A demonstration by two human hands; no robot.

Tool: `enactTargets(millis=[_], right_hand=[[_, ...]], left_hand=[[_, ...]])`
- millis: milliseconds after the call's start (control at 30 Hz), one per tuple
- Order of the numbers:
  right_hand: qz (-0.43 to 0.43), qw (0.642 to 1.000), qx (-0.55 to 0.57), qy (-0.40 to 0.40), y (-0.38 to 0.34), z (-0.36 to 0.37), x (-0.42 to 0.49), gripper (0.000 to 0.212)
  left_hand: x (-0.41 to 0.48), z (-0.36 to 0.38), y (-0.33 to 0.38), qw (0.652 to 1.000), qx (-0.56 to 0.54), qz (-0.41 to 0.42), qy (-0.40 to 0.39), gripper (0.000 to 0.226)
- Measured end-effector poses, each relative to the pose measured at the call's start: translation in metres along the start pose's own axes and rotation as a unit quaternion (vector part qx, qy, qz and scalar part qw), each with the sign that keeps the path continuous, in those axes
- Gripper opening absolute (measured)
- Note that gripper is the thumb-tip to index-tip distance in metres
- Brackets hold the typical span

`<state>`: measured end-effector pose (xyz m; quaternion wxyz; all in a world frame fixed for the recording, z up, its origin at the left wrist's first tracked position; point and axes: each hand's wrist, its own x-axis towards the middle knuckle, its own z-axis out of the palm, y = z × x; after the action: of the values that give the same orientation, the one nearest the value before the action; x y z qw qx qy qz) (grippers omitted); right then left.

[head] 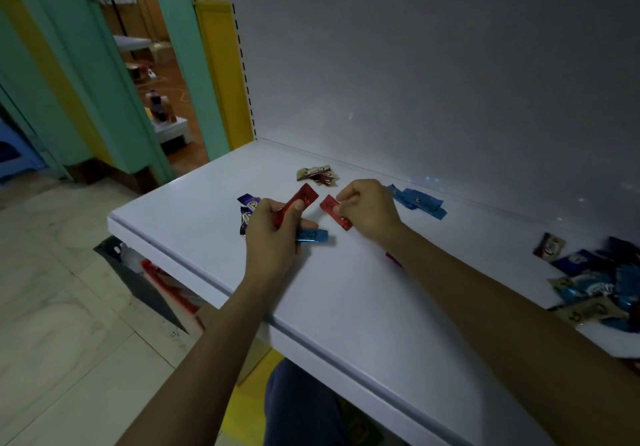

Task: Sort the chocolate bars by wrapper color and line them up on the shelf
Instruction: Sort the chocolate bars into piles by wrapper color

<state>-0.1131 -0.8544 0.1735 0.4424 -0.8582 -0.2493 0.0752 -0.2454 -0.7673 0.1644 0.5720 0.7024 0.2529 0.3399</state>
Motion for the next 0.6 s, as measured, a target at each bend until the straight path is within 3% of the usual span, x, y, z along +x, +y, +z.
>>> enactTargets(millis=[100, 133, 167, 233, 300, 333, 400, 500, 600], right_hand=[[-0.048, 0.976, -0.213, 0.010, 0.000, 0.003, 0.005, 0.008], [-0.072, 0.970, -0.229, 0.028, 0.000, 0.003, 0.005, 0.013], [-0.091, 0.973, -0.209, 0.043, -0.003, 0.001, 0.003, 0.019], [-0.067, 0.997, -0.019, 0.031, -0.014, -0.005, -0.007, 0.030], [-0.022, 0.986, 0.152, -0.058, -0.026, -0.010, -0.018, 0.031], [-0.025, 0.978, 0.183, -0.097, -0.029, -0.010, -0.022, 0.026], [-0.026, 0.965, 0.230, -0.119, -0.031, -0.009, -0.025, 0.014], [0.039, 0.960, 0.277, -0.028, -0.022, -0.011, -0.012, 0.007], [0.046, 0.991, 0.121, 0.041, 0.003, -0.008, 0.007, 0.012]], left_hand=[[0.000, -0.001, 0.000, 1.000, -0.012, -0.007, -0.007, 0.022], [0.000, 0.000, 0.000, 1.000, -0.019, -0.006, -0.009, 0.021], [0.000, 0.000, 0.000, 1.000, -0.024, -0.005, -0.010, 0.020], [0.001, 0.000, 0.000, 0.999, -0.031, 0.003, -0.014, 0.019], [0.002, 0.000, -0.002, 0.999, -0.031, 0.009, -0.023, 0.018], [0.001, 0.000, -0.002, 0.999, -0.028, 0.015, -0.028, 0.019], [0.001, 0.000, -0.003, 0.999, -0.011, 0.037, -0.033, 0.019], [0.000, -0.002, -0.005, 0.999, -0.019, 0.040, -0.031, 0.008], [0.001, -0.002, -0.007, 0.998, -0.020, 0.039, -0.034, 0.017]])
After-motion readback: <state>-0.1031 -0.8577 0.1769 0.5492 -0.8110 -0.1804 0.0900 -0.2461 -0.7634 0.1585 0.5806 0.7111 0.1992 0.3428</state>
